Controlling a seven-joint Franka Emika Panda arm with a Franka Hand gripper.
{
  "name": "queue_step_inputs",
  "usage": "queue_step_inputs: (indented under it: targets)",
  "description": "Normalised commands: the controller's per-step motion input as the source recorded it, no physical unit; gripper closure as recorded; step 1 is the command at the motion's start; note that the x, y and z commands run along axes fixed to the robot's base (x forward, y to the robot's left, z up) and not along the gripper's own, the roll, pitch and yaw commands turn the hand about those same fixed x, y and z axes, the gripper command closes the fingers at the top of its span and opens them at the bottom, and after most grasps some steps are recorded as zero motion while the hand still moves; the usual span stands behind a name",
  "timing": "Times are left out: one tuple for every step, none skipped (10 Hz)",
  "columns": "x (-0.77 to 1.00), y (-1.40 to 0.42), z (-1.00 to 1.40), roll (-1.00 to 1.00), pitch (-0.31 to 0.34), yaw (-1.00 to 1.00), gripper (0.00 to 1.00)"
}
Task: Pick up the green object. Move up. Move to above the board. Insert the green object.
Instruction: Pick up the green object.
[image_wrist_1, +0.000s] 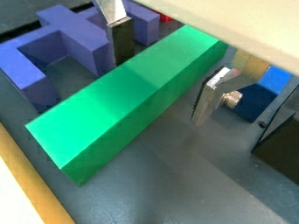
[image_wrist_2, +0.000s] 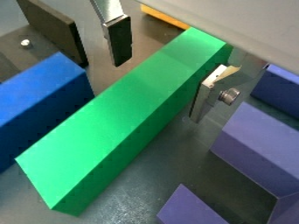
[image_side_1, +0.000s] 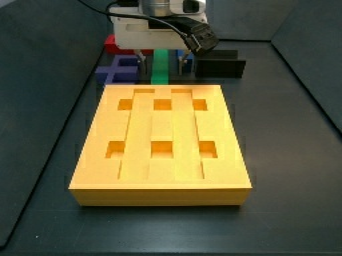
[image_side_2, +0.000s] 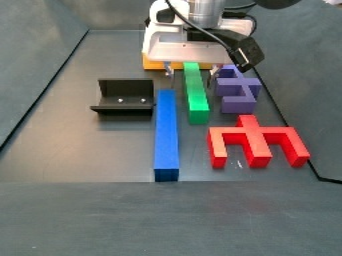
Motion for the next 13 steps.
queue_step_inputs:
  targets:
    - [0.00,0.00,0.07,0.00,0.000,0.00,0.00]
    - [0.00,0.00,0.00,0.03,0.000,0.07,0.00]
    - [0.00,0.00,0.00,0.06,0.000,0.07,0.00]
    - [0.00,0.00,0.00,0.08,0.019,0.03,0.00]
    - [0.00,0.00,0.00,0.00,0.000,0.00,0.00]
    - [0.00,0.00,0.00,0.00,0.000,0.00,1.00]
    - [0.00,0.00,0.00,0.00,0.000,0.00,1.00]
    - [0.00,0.00,0.00,0.00,0.000,0.00,1.00]
    - [0.00,0.00,0.00,0.00,0.000,0.00,1.00]
    - [0.00,0.00,0.00,0.00,0.000,0.00,1.00]
    - [0.00,0.00,0.00,0.00,0.000,0.00,1.00]
    - [0.00,0.00,0.00,0.00,0.000,0.00,1.00]
    - [0.00,0.00,0.00,0.00,0.000,0.00,1.00]
